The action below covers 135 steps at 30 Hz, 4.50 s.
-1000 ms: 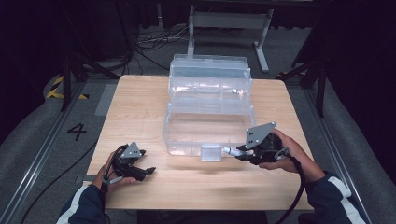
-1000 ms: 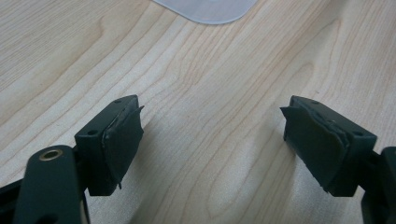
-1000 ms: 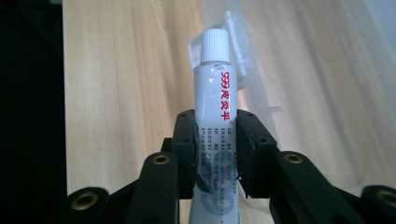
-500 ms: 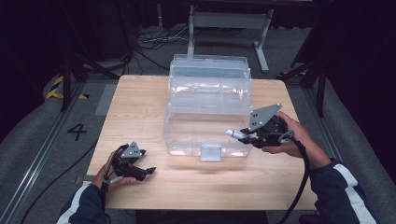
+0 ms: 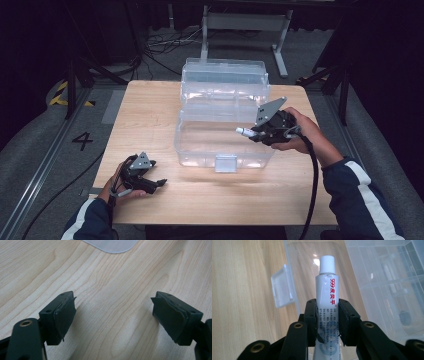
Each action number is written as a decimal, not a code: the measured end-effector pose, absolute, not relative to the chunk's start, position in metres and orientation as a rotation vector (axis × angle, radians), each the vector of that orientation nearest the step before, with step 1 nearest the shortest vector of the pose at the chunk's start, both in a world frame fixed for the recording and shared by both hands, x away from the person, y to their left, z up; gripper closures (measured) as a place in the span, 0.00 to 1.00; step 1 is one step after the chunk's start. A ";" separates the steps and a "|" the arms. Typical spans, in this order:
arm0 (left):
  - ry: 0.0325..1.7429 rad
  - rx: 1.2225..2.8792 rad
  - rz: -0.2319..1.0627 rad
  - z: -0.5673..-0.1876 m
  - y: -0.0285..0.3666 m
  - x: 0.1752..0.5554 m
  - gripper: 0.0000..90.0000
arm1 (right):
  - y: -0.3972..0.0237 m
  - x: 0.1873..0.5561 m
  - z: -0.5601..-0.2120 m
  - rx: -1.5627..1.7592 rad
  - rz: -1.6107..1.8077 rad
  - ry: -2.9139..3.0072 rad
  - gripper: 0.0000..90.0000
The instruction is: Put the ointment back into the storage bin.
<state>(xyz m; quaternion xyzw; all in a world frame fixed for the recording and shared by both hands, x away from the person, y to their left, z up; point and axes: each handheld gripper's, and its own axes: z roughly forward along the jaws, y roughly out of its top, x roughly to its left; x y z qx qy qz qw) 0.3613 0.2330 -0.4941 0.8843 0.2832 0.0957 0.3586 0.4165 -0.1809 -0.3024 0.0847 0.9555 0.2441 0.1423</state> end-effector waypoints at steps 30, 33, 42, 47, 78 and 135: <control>0.731 2.281 0.246 -0.494 0.233 0.361 0.21 | -0.153 0.469 -0.373 0.197 0.503 2.945 0.79; 0.731 2.281 0.246 -0.494 0.233 0.361 0.21 | -0.154 0.469 -0.378 0.199 0.478 2.964 0.79; 0.733 2.279 0.247 -0.494 0.233 0.361 0.21 | -0.155 0.469 -0.385 0.197 0.435 2.986 0.79; 0.735 2.279 0.248 -0.494 0.232 0.361 0.20 | -0.154 0.471 -0.391 0.177 0.412 2.998 0.79; 0.734 2.278 0.248 -0.494 0.232 0.361 0.20 | -0.161 0.473 -0.402 0.210 0.372 3.073 0.78; 0.712 2.233 0.369 -0.431 0.207 0.352 0.32 | -0.253 0.455 -0.337 0.482 1.073 2.532 0.66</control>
